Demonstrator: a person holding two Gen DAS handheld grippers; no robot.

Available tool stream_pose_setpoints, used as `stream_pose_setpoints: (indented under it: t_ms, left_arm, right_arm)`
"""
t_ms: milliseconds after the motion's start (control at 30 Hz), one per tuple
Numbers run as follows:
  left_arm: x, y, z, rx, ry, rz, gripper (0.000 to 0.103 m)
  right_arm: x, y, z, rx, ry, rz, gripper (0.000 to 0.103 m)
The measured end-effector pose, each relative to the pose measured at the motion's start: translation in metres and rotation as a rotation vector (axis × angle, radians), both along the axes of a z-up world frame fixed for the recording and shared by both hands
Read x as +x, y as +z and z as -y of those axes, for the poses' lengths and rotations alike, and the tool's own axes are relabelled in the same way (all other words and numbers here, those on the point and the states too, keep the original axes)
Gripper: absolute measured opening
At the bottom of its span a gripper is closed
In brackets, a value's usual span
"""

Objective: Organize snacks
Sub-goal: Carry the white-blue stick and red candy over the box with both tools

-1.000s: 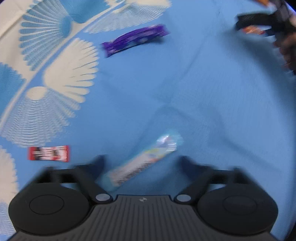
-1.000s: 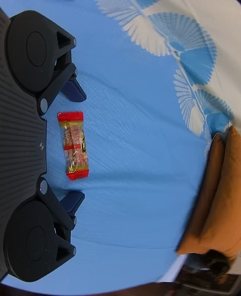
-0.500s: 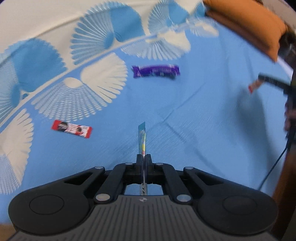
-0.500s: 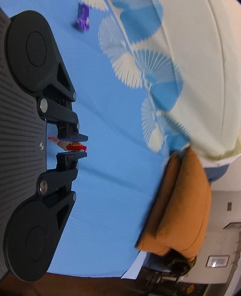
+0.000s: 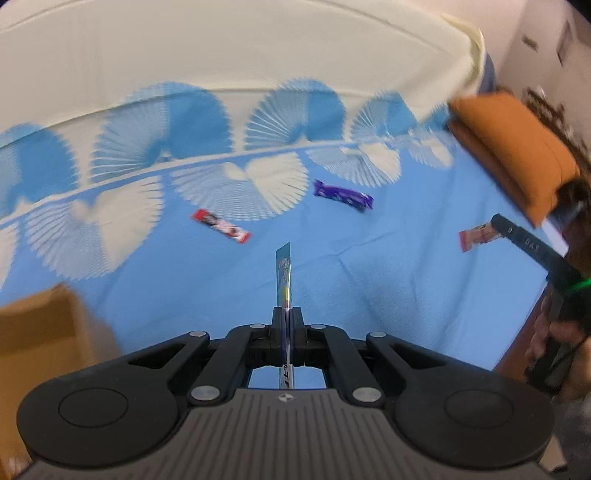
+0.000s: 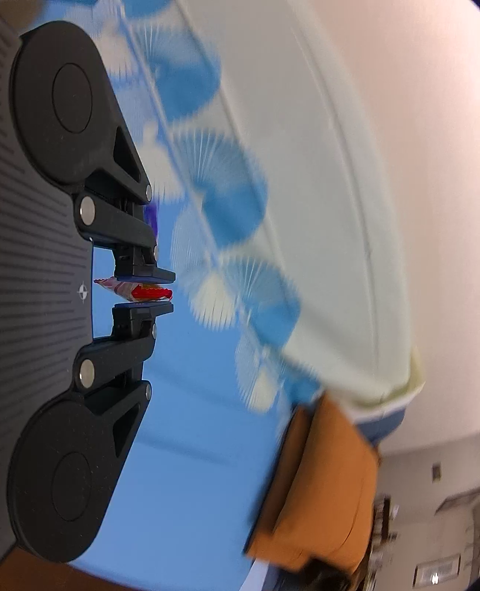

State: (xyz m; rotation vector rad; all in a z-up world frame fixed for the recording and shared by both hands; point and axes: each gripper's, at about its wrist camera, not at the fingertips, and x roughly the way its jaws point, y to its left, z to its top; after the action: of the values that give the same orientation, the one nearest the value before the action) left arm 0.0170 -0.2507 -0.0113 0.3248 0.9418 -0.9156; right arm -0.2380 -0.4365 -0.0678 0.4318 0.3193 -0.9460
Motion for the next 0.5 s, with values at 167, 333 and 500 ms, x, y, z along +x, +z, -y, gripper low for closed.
stream_pose_setpoints:
  t_ms: [167,333,500]
  left_arm:
    - [-0.012,0.036,-0.073,-0.031,0.103,0.040,0.001]
    - [-0.023,0.057,-0.145,-0.054,0.186,0.048,0.001]
    - [-0.031,0.066,-0.210,-0.081,0.249,0.053,0.001]
  right_arm:
    - [0.027,0.049,-0.078,-0.039,0.176,0.069,0.011]
    - [0.055,0.083,-0.159,-0.047,0.371,0.098,0.011]
    - [0.080,0.099,-0.230,-0.012,0.526,0.100,0.011]
